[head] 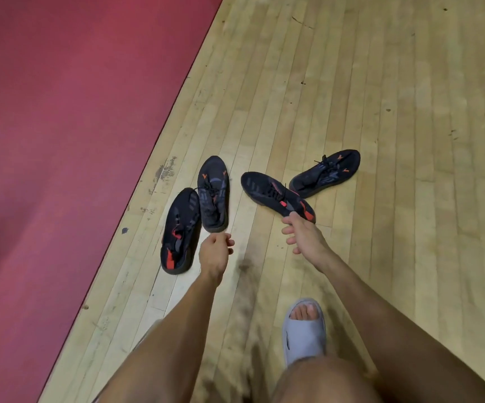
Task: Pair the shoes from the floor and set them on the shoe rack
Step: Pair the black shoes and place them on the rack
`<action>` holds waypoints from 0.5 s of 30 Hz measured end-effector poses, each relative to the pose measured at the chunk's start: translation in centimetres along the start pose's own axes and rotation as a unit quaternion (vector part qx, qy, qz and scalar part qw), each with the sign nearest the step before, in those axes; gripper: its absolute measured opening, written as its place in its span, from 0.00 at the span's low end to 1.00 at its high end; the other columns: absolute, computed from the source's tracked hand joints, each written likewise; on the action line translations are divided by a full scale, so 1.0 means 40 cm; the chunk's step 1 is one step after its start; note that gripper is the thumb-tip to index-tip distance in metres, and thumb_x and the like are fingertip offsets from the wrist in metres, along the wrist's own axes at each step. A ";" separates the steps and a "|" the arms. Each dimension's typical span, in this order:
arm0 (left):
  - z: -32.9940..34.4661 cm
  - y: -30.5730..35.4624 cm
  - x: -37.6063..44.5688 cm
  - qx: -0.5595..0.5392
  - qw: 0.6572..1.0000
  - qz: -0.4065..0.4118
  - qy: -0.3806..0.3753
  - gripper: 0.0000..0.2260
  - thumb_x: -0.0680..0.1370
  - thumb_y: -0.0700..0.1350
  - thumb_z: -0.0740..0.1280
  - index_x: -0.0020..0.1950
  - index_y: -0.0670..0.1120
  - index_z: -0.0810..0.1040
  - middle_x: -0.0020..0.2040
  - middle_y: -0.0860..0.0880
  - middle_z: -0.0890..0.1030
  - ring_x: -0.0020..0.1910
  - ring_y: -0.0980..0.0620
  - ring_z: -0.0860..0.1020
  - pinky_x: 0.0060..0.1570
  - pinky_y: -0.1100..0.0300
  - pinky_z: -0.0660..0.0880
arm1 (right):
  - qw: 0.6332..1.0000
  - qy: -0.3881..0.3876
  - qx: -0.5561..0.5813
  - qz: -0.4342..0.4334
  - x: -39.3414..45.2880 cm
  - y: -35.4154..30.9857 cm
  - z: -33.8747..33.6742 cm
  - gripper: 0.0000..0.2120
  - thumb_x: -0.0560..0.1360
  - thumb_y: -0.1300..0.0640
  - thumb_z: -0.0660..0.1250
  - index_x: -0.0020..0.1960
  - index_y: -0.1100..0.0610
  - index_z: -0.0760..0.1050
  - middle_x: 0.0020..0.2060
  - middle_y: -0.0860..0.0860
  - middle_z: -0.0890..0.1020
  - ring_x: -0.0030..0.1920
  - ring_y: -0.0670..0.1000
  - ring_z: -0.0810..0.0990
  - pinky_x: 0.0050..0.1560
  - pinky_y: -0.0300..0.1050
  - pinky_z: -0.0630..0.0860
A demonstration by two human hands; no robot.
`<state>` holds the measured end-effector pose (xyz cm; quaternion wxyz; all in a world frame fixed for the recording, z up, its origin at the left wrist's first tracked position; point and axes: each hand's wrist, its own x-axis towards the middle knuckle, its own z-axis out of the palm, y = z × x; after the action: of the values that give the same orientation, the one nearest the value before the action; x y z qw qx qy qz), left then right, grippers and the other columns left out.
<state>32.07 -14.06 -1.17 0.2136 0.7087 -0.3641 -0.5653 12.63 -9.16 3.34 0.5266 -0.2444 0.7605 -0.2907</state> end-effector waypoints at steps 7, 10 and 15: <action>-0.110 -0.072 0.085 -0.022 0.995 -0.047 0.084 0.10 0.80 0.42 0.59 0.52 0.42 0.79 0.44 0.46 0.82 0.41 0.49 0.77 0.42 0.58 0.73 | 0.997 -0.068 -0.032 0.030 0.067 0.002 0.134 0.26 0.81 0.41 0.48 0.70 0.52 0.72 0.61 0.51 0.79 0.58 0.53 0.77 0.61 0.52 0.74; -0.152 -0.115 0.116 -0.012 0.988 -0.065 0.138 0.08 0.79 0.42 0.61 0.51 0.42 0.79 0.44 0.45 0.82 0.41 0.49 0.77 0.44 0.55 0.75 | 0.994 -0.088 -0.063 0.030 0.089 0.009 0.179 0.25 0.80 0.41 0.48 0.66 0.53 0.74 0.60 0.52 0.78 0.60 0.55 0.76 0.66 0.58 0.71; -0.201 -0.141 0.166 0.052 0.988 -0.047 0.138 0.09 0.79 0.44 0.63 0.52 0.43 0.80 0.45 0.46 0.81 0.50 0.44 0.78 0.52 0.53 0.76 | 0.991 -0.097 -0.079 0.042 0.126 0.022 0.230 0.23 0.81 0.42 0.49 0.59 0.56 0.74 0.56 0.55 0.79 0.57 0.57 0.77 0.64 0.59 0.73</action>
<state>41.96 -16.33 -7.34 0.1974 0.8063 -0.3265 -0.4521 19.63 -13.65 -3.14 0.5891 -0.2796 0.7359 -0.1824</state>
